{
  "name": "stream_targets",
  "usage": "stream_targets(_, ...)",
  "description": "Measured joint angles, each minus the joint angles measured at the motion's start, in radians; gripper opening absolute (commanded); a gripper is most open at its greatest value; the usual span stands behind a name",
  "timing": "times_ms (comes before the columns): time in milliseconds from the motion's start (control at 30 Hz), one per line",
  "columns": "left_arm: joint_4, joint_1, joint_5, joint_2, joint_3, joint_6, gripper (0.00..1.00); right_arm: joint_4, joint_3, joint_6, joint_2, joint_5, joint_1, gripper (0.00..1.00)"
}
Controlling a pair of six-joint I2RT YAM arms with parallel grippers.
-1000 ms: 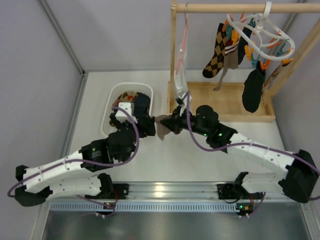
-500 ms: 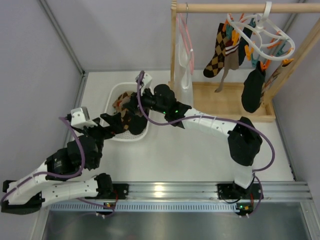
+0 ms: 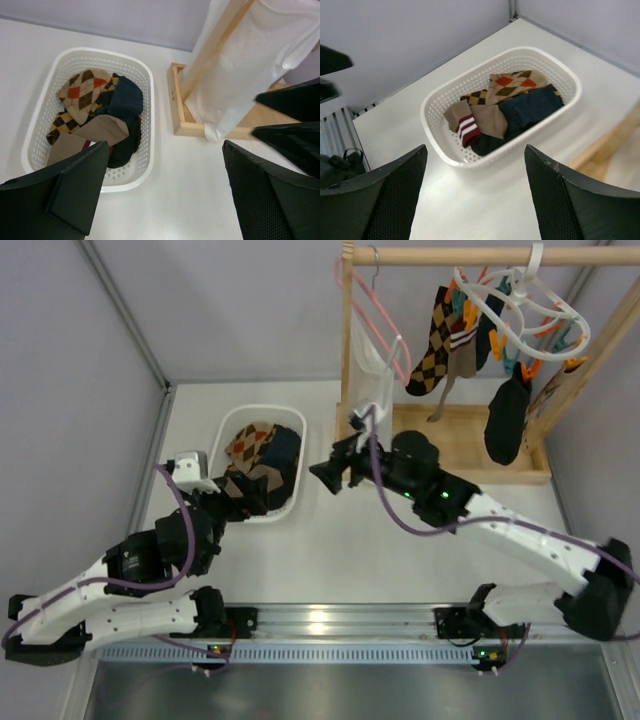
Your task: Remove the socks clipped to the hanger
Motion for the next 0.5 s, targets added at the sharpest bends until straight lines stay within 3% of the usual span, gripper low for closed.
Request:
stream_targets(267, 0.061, 0.0, 0.254, 0.188, -0.003, 0.05, 0.98, -0.262, -0.269, -0.063, -0.629, 0.182, -0.072, 0.8)
stream_targets(500, 0.345, 0.0, 0.6, 0.43, -0.05, 0.146, 0.98, -0.549, -0.229, -0.026, -0.828, 0.488, -0.119, 0.81)
